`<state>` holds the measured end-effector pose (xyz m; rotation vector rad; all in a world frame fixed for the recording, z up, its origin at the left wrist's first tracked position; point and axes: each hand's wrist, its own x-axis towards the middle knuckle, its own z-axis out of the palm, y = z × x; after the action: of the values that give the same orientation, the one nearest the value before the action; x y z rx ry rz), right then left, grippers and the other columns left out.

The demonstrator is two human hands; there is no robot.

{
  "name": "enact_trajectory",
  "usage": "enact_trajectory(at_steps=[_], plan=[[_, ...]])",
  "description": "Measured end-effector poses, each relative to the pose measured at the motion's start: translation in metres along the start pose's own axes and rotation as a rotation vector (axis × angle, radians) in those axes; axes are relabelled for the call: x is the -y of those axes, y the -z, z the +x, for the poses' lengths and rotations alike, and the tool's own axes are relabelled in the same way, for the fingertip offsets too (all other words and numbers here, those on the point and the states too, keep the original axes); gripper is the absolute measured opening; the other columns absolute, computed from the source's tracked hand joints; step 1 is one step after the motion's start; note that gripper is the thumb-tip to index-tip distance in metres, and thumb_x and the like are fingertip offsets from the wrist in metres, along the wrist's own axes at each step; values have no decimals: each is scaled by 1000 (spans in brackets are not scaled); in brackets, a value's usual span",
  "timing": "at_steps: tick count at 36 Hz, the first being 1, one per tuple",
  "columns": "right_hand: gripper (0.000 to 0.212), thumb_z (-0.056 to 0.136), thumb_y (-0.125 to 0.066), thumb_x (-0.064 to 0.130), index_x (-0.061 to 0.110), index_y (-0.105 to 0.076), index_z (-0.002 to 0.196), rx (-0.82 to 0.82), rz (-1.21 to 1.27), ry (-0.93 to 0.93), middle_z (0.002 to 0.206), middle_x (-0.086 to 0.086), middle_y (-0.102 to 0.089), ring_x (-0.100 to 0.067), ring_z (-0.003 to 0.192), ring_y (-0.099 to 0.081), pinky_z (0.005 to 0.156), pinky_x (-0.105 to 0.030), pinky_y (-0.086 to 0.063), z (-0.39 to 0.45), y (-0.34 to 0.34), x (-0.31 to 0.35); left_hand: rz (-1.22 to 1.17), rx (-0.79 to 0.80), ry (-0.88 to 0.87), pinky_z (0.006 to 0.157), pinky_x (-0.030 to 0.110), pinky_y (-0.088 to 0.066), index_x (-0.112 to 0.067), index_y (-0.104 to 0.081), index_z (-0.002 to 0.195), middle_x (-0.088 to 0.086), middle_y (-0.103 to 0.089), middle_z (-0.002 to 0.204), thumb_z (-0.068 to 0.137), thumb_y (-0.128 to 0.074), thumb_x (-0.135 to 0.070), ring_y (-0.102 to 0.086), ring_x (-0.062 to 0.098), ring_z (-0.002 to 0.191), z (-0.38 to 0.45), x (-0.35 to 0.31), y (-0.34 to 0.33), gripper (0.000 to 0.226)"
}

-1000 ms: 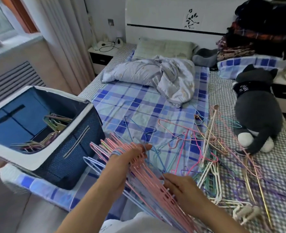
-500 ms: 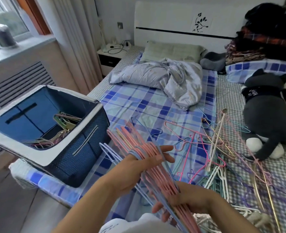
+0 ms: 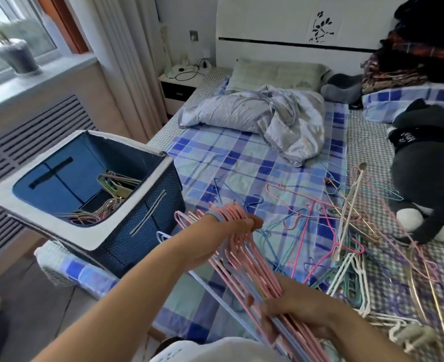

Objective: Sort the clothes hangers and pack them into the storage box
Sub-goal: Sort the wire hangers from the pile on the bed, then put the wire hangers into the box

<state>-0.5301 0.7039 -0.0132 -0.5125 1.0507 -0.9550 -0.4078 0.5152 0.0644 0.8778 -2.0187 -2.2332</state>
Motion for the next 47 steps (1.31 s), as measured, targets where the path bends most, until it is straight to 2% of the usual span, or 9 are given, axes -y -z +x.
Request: enact_trajectory(at_steps=[7, 11, 21, 27, 32, 35, 38, 43, 47], plan=[[60, 86, -77, 41, 12, -59, 135, -88, -95, 82, 133, -26, -59, -38, 120, -58, 112, -61, -37, 13, -16, 35, -276, 22, 24, 90, 34, -56, 0, -75, 112, 22, -72, 118, 96, -63, -18, -69, 32, 107, -12, 3, 24, 27], [85, 69, -78, 67, 17, -60, 136, -149, 7, 125, 142, -26, -52, -39, 120, -49, 102, -51, -37, 30, -25, 75, -210, 146, -19, 103, 40, -52, -2, -76, 110, 18, -74, 115, 94, -65, -22, -69, 34, 112, -23, -8, 37, 28], [72, 88, -74, 25, 3, -38, 147, 195, 212, 276, 148, -26, -41, -44, 130, -48, 108, -62, -33, 123, -95, 63, -129, 401, -176, 83, 66, -51, -17, -74, 115, 31, -67, 117, 92, -66, -32, -64, 57, 93, -34, -18, 127, 29], [44, 87, -74, 28, 12, -63, 126, 163, 283, 344, 116, -8, -65, -23, 95, -64, 85, -41, -54, 166, -125, 61, -158, 612, -130, 67, 31, -48, -2, -71, 116, 20, -72, 100, 91, -61, -35, -64, 30, 80, -43, -4, 172, 43], [28, 85, -67, 2, 10, -66, 112, -14, 304, 339, 86, -7, -56, -17, 70, -55, 69, -32, -49, 172, -148, 56, 438, 667, -448, 101, 41, -50, -12, -58, 135, 9, -64, 127, 95, -66, -42, -62, 20, 116, -52, 1, 210, 50], [43, 86, -68, 7, 12, -58, 127, 95, 364, 295, 85, -6, -31, -15, 67, -39, 66, -29, -38, 165, -158, 61, 908, 533, -636, 120, 11, -5, -37, -19, 157, -30, -8, 160, 84, -75, -56, -2, -16, 146, -62, 11, 250, 94], [52, 88, -66, 10, 15, -51, 137, 199, 352, 206, 85, -3, -31, -9, 65, -44, 65, -27, -38, 156, -173, 71, 1426, 311, -846, 121, 26, 19, -38, 20, 157, -14, 29, 164, 85, -63, -68, 30, 4, 149, -50, 17, 286, 114], [49, 90, -41, -4, 28, -69, 114, 243, 81, 63, 77, 5, -47, -5, 62, -53, 63, -24, -45, 162, -211, 96, 1680, 344, -1116, 124, 48, -20, -23, -10, 161, 11, -30, 164, 89, -58, -48, -20, 26, 154, -23, 7, 282, 90], [37, 89, -53, 3, 30, -74, 102, 323, -44, 45, 76, 11, -60, -4, 61, -56, 61, -24, -45, 167, -224, 127, 1617, 357, -1047, 80, 41, -54, -26, -46, 130, -3, -63, 100, 89, -57, -34, -63, 24, 89, -38, -13, 297, 44]])
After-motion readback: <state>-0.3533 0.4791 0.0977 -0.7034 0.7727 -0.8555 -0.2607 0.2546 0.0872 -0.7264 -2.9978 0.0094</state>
